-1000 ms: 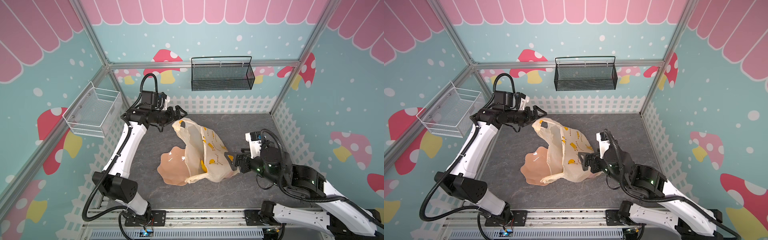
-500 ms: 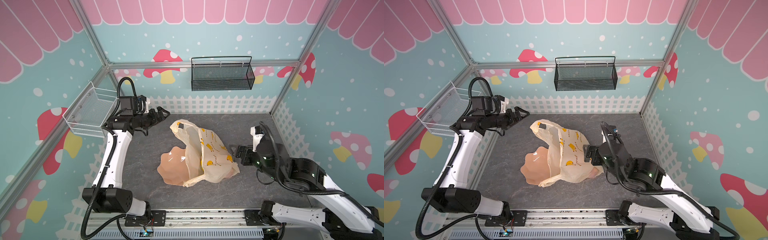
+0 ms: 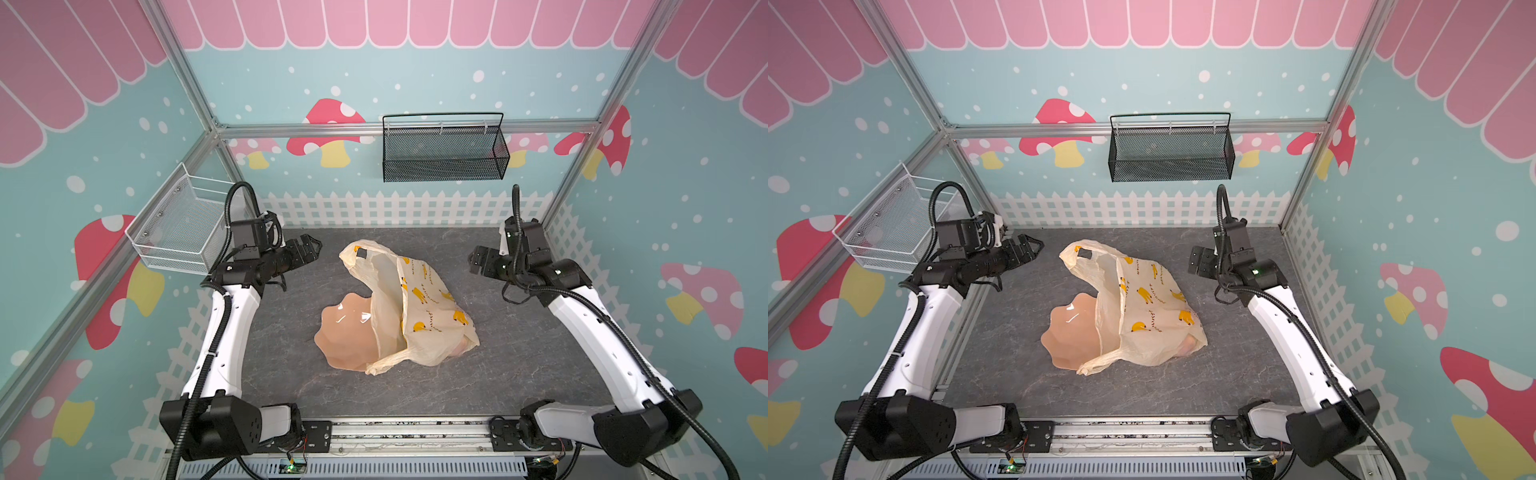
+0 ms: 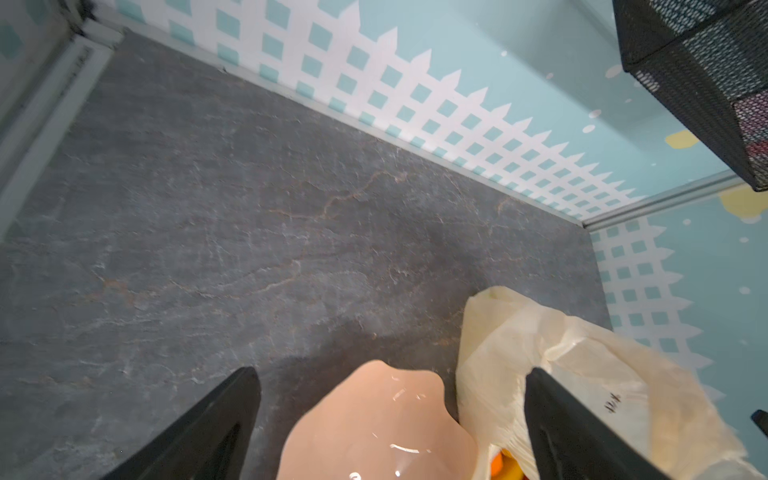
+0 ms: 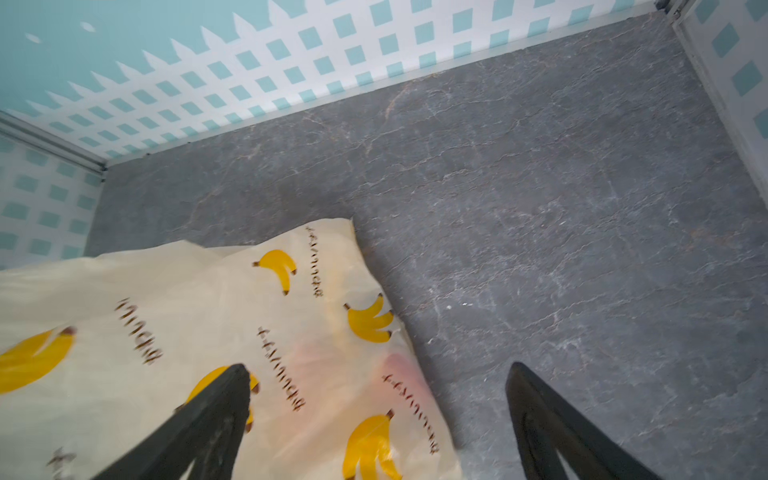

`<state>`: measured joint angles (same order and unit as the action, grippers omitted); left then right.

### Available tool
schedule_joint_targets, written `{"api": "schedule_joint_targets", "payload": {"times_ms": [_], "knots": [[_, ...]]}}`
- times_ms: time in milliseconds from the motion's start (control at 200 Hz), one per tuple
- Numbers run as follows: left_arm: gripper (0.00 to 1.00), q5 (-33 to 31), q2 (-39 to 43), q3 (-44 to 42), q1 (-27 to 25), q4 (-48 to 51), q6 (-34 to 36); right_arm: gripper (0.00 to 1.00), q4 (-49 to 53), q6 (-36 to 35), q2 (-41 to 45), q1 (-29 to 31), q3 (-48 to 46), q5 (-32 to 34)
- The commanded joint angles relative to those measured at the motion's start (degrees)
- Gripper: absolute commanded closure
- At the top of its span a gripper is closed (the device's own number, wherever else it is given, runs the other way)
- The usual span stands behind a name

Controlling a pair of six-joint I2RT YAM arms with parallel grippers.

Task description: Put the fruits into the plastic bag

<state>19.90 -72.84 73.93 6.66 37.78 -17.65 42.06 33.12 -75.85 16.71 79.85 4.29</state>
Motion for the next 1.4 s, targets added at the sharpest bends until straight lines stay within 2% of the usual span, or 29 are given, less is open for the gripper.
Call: {"api": "schedule_joint_targets", "payload": {"times_ms": [0, 130, 255, 355, 525, 630, 735, 815, 865, 930, 980, 1171, 1306, 1396], "knots": [[0.01, -7.9, 3.6, -8.0, 0.5, -9.9, 2.8, 0.03, -8.2, -8.3, -2.5, -4.5, -1.9, -1.6], [0.01, -13.0, 7.2, -19.2, 0.5, -19.2, 5.3, 0.03, -19.5, -12.6, -3.7, -9.3, -7.5, 1.3], [0.01, -12.9, 8.9, -28.6, 0.5, -29.3, 7.5, 0.03, -30.4, -14.4, -3.8, -14.9, -14.9, 1.0], [0.01, -12.0, 7.6, -34.2, 0.5, -37.8, 7.3, 0.03, -43.0, -18.0, -1.7, -16.8, -24.5, 3.1], [0.01, -10.1, 4.3, -45.1, 0.5, -58.5, 9.7, 0.03, -64.0, -25.0, 0.1, -17.4, -39.4, 5.9], [0.01, -8.9, 0.4, -49.7, 0.5, -69.7, 13.0, 0.03, -73.3, -25.2, -0.7, -17.3, -45.7, 5.9], [0.01, -8.4, -5.3, -52.5, 0.5, -80.9, 11.6, 0.03, -82.2, -25.0, -2.2, -17.2, -51.3, 5.0], [0.01, -6.2, -9.9, -53.7, 0.5, -89.0, 11.8, 0.03, -87.5, -26.0, -1.8, -17.1, -54.4, 7.4], [0.01, -6.1, -12.2, -53.4, 0.5, -91.3, 11.4, 0.03, -93.2, -27.8, -1.2, -17.0, -56.8, 7.4], [0.01, -6.3, -10.8, -52.5, 0.4, -86.3, 12.4, 0.03, -96.8, -30.4, -1.1, -17.0, -58.7, 5.6], [0.01, -6.0, -11.8, -53.6, 0.2, -90.8, 12.0, 0.03, -97.5, -31.9, 0.1, -16.9, -59.9, 3.9], [0.01, -5.7, -11.5, -53.5, 0.3, -89.6, 12.6, 0.03, -104.6, -30.4, 5.6, -16.8, -70.2, 5.9], [0.01, -6.2, -11.7, -52.6, -0.1, -88.1, 12.9, 0.03, -111.4, -31.5, 2.9, -16.8, -72.9, 6.8], [0.01, -5.7, -12.3, -51.1, -1.7, -85.6, 15.2, 0.03, -114.0, -31.7, -1.2, -16.8, -71.2, 4.5]]}}
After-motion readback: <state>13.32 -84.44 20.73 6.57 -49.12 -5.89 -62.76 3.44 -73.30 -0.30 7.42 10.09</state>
